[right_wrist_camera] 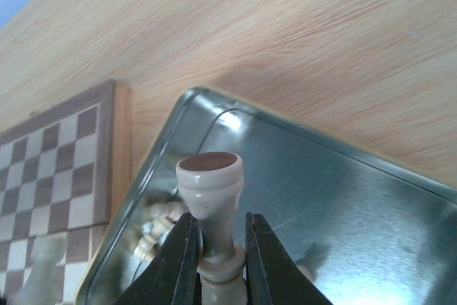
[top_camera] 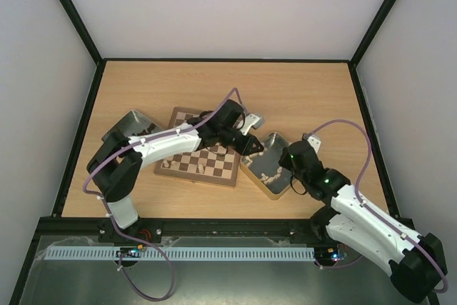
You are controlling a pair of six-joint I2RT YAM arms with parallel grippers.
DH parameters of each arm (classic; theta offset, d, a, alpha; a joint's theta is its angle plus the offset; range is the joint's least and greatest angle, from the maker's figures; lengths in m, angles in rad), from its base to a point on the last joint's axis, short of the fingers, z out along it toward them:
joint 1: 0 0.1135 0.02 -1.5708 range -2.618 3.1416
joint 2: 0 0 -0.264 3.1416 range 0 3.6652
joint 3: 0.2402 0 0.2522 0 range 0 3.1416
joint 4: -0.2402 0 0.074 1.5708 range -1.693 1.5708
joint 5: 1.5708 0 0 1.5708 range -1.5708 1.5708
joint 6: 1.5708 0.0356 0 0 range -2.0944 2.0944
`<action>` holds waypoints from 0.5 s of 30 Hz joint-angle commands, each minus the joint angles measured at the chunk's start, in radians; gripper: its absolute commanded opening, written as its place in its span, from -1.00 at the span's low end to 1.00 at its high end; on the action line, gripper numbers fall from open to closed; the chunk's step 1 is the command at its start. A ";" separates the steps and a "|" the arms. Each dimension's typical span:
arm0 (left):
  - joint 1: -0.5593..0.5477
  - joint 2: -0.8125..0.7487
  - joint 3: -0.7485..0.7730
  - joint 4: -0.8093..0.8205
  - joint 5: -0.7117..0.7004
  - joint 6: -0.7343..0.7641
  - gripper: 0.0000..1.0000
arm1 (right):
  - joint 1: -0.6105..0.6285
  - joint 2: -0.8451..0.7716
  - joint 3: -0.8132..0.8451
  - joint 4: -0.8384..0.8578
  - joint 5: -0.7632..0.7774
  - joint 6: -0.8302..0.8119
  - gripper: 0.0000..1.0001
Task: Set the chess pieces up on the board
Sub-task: Place the chess piece in the storage box.
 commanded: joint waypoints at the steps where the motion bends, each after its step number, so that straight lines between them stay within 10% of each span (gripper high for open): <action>1: -0.047 -0.014 0.006 -0.037 -0.068 0.113 -0.95 | -0.043 -0.006 0.041 -0.122 0.075 0.114 -0.93; 15: -0.088 0.122 0.010 0.019 -0.213 -0.097 -0.71 | -0.112 -0.019 0.053 0.049 -0.431 0.297 -0.92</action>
